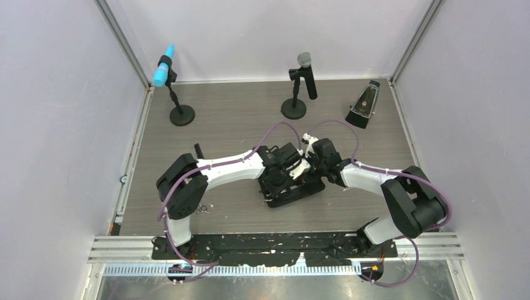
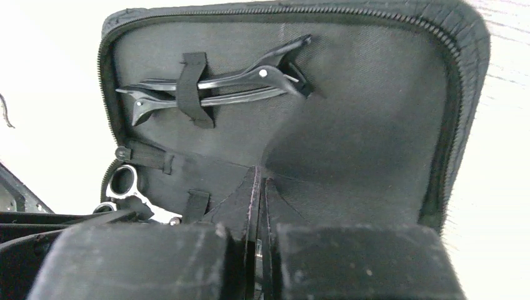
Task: Sort the hair-cutting tools
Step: Adjust the hairdressing tool bag at the center of the board.
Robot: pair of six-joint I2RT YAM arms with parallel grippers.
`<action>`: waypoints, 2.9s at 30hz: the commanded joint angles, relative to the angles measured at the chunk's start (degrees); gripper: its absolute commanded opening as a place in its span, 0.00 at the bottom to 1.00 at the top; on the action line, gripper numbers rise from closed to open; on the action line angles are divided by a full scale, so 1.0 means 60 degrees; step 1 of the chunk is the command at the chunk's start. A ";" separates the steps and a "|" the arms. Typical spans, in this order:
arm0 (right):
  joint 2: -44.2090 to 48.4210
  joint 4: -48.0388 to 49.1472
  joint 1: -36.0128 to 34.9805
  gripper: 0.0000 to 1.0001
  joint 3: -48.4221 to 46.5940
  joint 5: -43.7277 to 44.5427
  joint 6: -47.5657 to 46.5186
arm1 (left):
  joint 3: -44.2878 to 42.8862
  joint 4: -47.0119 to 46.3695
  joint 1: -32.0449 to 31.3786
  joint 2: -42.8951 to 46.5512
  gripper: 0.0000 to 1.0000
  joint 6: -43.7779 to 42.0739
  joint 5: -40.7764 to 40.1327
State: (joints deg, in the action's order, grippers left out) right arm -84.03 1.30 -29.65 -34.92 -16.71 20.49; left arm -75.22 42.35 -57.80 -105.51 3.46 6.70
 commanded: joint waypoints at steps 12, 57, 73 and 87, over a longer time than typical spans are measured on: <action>0.2559 -0.2056 0.0177 0.36 -0.0467 0.1579 -0.0091 | 0.0209 -0.0585 -0.0048 0.0220 0.11 0.1429 -0.0686; 0.1058 -0.2671 0.0884 0.05 0.0808 0.1498 0.0348 | 0.0758 -0.0603 -0.0035 0.0853 0.47 0.2117 -0.1370; 0.1103 -0.2648 0.0884 0.05 0.0832 0.1480 0.0337 | 0.0745 -0.0153 0.0175 0.0525 0.24 0.1566 -0.1169; 0.1097 -0.2633 0.0882 0.05 0.0839 0.1416 0.0313 | 0.0211 0.0120 0.0068 -0.0187 0.23 0.1578 -0.0779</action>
State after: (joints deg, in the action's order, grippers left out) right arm -75.75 -13.50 -23.99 -31.86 -7.42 22.48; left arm -71.09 41.69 -57.25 -104.77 13.82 0.99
